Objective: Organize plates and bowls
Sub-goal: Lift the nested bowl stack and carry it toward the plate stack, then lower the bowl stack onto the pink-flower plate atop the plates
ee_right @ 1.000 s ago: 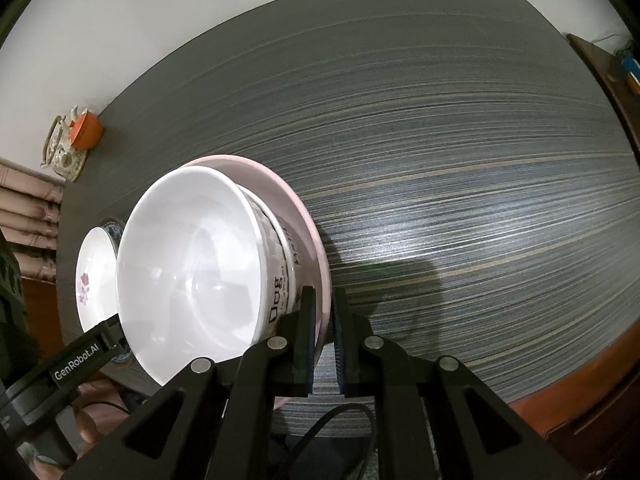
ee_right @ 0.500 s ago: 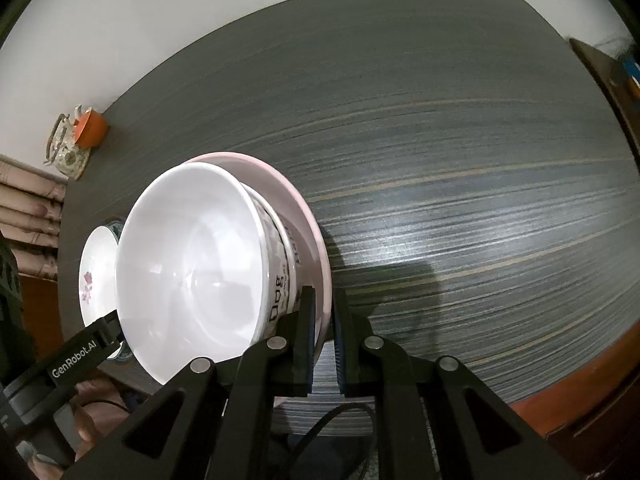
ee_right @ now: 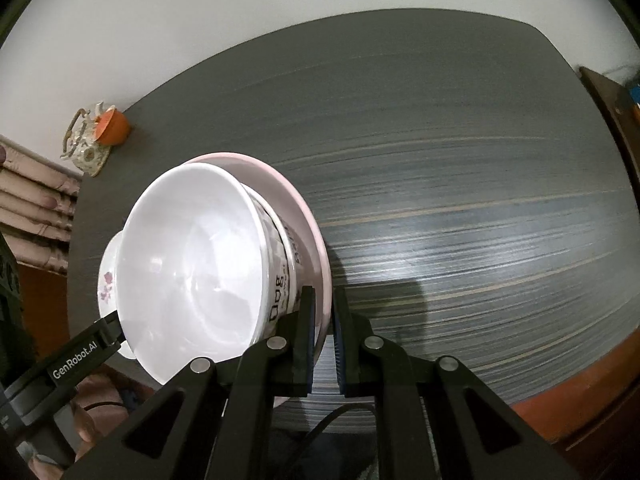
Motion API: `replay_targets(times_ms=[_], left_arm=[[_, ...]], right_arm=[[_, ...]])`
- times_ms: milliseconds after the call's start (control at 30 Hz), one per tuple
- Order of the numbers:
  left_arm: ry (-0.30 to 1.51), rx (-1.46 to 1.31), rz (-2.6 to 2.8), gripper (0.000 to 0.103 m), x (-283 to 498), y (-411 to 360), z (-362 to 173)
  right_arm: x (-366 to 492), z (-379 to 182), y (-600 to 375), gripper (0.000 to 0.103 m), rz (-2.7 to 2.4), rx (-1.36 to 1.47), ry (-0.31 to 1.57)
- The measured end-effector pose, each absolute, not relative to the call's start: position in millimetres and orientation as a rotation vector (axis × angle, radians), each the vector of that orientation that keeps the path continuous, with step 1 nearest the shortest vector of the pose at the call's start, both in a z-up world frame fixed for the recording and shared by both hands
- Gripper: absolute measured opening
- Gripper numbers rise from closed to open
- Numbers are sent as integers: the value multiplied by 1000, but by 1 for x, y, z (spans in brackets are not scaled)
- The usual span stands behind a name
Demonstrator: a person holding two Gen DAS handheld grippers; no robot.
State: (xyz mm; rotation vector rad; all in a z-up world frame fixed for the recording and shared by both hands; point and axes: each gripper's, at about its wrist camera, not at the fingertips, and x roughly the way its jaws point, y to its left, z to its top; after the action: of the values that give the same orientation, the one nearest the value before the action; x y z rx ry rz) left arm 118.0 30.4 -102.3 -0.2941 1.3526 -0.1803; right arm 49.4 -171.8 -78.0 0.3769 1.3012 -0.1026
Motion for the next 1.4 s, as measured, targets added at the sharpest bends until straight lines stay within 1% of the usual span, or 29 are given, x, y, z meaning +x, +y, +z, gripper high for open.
replay_targets(times_ms=[400,733,1100,1400], left_arm=[[1305,-331,-85,6,111,75,-75],[1279,-360,-6,6,101,107,-63],[1282,-413,83,6,99,172,-71],[1299,-442,119,6,99,197,-81]], right_arm=[[62,-55,-139,11,-3,319,1298],[70,-42,-102,11,74,262,1300],[77,-51,-56,11,149,212,1335],[82,-67,-29,11,169,186,1374]])
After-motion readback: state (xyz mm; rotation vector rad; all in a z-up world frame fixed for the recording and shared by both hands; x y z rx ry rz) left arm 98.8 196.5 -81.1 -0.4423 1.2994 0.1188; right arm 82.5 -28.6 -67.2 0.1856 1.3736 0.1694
